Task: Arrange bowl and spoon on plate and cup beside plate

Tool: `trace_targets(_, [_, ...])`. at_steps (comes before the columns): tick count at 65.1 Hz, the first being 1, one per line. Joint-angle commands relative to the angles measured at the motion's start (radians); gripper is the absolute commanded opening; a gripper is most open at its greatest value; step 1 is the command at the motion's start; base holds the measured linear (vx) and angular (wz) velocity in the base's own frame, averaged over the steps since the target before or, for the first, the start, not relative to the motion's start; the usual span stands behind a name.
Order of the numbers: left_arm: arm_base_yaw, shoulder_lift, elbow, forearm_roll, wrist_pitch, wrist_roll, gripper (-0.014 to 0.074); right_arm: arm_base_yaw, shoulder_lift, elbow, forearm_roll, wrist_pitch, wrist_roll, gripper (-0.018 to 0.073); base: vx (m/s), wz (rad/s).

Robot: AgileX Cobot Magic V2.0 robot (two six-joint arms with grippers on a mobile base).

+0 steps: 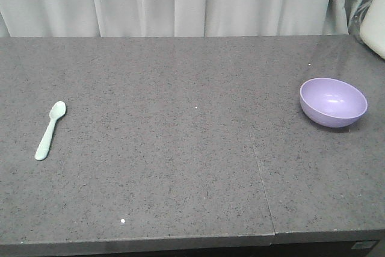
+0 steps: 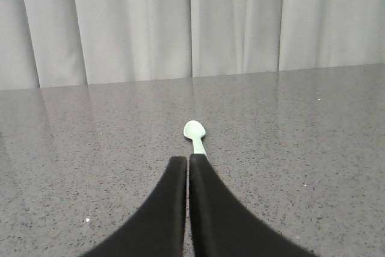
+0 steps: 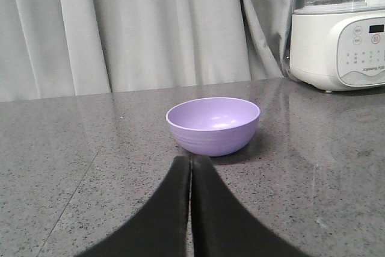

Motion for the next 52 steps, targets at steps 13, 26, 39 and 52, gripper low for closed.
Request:
trace_targets(13, [0.002,-0.017,0.031,-0.001,-0.068,-0.008,-0.0006,-0.006,-0.014,0.013,-0.01,-0.073,-0.006,-0.0002,0.0,0.0])
trace_targets(26, [0.002,-0.017,0.031,-0.001,-0.068,-0.008,-0.0006,-0.006,-0.014,0.013,-0.01,-0.073,-0.006,-0.0002,0.0,0.0])
trace_targets(39, [0.002,-0.017,0.031,-0.001,-0.068,-0.008,-0.0006,-0.006,-0.014,0.013,-0.01,-0.073,-0.006,-0.0002,0.0,0.0])
trace_targets(52, [0.002,-0.017,0.031,-0.001,-0.068,-0.008,-0.0006,-0.006,-0.014,0.013,-0.01,-0.073,-0.006,-0.0002,0.0,0.01])
